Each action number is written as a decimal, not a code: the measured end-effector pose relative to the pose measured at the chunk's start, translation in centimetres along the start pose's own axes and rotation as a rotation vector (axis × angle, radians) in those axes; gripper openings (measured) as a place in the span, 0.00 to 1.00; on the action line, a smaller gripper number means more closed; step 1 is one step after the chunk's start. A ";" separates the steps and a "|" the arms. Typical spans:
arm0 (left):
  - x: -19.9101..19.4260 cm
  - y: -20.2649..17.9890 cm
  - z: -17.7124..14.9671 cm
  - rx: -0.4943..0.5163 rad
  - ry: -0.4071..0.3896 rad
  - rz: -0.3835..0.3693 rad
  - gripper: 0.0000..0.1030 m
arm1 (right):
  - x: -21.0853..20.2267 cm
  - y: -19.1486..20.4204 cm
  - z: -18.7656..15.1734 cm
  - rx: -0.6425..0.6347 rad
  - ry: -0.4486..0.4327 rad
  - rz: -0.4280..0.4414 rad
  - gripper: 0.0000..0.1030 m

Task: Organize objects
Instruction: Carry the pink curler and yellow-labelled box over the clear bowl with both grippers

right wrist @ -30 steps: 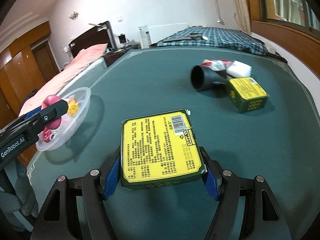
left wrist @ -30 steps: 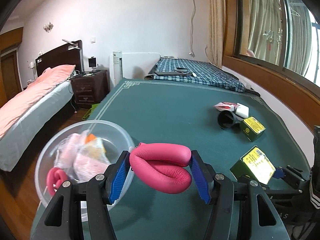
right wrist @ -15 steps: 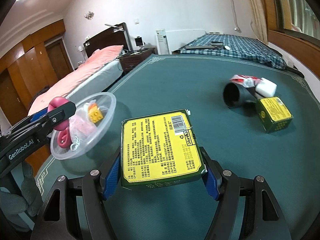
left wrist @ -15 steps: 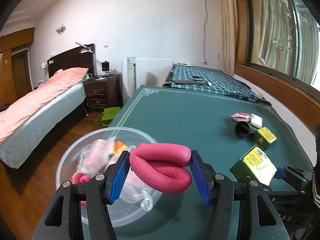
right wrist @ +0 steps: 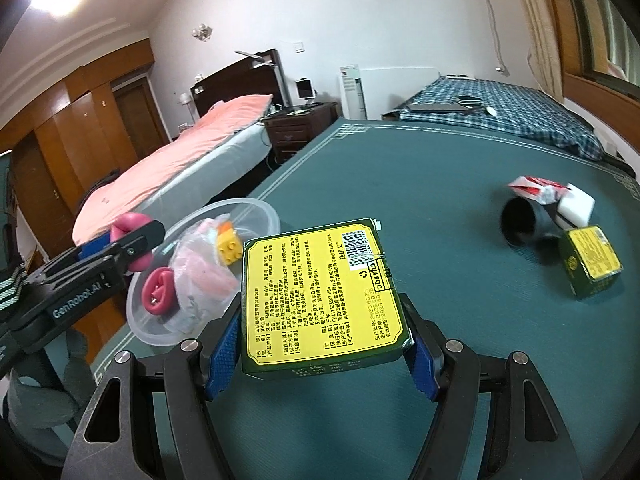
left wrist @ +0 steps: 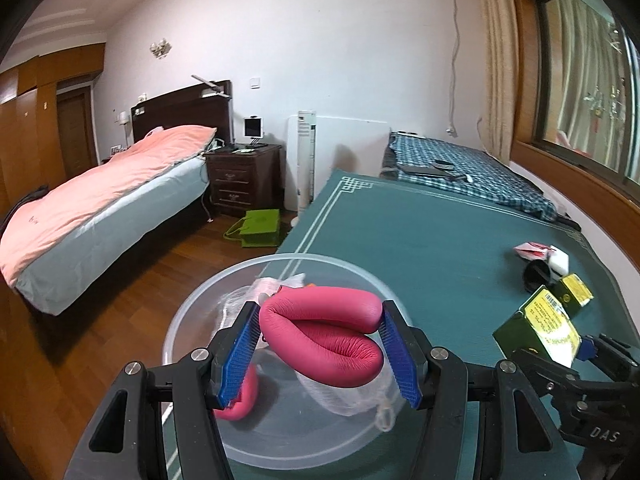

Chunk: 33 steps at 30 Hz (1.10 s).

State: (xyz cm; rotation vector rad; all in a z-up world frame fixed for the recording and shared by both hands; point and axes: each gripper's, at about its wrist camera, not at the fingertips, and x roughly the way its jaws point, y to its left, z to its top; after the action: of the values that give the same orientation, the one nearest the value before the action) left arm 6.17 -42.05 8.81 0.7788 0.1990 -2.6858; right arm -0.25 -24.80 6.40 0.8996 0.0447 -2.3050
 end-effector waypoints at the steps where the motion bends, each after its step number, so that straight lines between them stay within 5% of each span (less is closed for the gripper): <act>1: 0.1 0.3 0.0 -0.005 0.003 0.005 0.61 | 0.1 0.2 0.1 -0.003 0.000 0.003 0.69; 20: 1.5 4.9 0.0 -0.086 0.030 0.077 0.61 | 1.9 3.0 2.6 -0.051 -0.039 0.053 0.69; 29: 2.5 6.1 -0.2 -0.129 0.064 0.042 0.62 | 3.7 4.8 4.1 -0.081 -0.046 0.074 0.69; 33: 2.4 6.3 0.0 -0.151 0.070 0.009 0.85 | 4.9 5.5 4.4 -0.090 -0.036 0.075 0.69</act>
State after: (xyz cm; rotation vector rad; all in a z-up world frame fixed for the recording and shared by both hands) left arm 6.54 -48.60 7.28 0.8249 0.4091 -2.6012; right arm -2.29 -32.98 7.80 0.8009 0.0974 -2.2306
